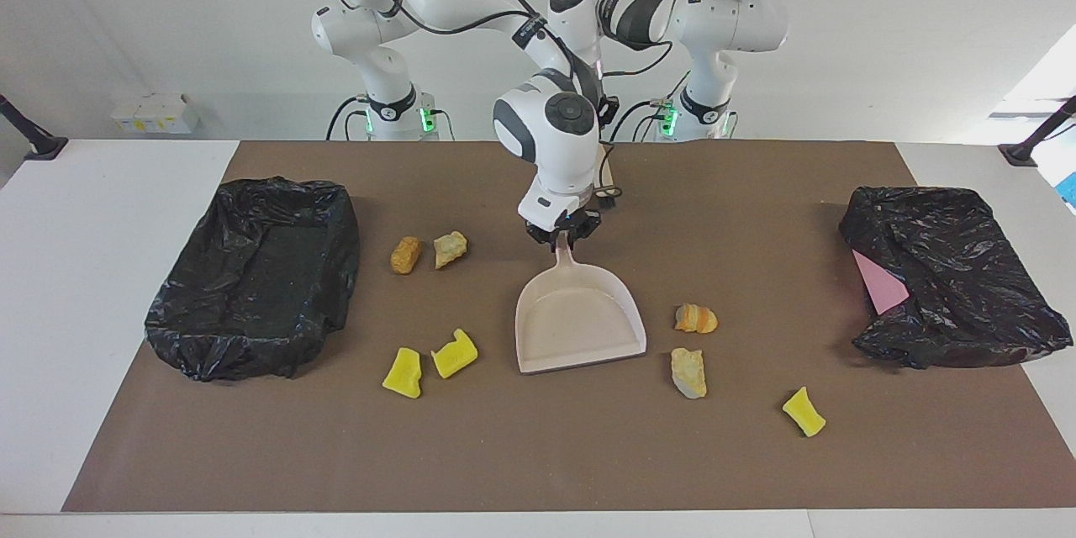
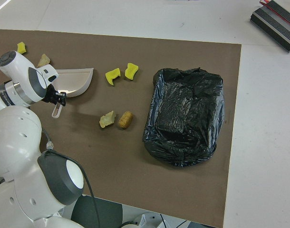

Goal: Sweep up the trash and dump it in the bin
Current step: 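Grasp the white dustpan handle with the right gripper, then lift the dustpan with the right gripper while the left gripper grasps the brush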

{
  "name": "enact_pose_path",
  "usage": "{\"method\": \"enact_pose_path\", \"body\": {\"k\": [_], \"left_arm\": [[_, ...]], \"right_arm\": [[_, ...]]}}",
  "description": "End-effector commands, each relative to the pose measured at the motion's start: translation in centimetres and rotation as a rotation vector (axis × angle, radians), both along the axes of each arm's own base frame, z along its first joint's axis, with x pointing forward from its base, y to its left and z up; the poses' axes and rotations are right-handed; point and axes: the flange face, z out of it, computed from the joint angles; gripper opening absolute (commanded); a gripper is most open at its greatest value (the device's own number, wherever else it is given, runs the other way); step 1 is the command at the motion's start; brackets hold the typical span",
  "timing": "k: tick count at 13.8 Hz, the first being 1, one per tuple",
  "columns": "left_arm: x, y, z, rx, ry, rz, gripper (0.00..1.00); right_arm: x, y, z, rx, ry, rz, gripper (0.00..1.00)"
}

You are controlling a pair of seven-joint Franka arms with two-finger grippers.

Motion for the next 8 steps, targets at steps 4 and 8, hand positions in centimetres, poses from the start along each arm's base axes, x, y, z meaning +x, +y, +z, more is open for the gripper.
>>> {"method": "enact_pose_path", "body": {"k": [4,8], "left_arm": [[9.3,9.5,5.3,-0.133,0.083,0.211,0.00],[14.6,11.1,6.6,-0.194,0.068,0.095,0.00]], "right_arm": [[5.6,-6.4,3.6,0.002,-0.089,0.353,0.00],[7.8,-9.7,3.3,-0.094,-0.037,0.733,0.00]]}}
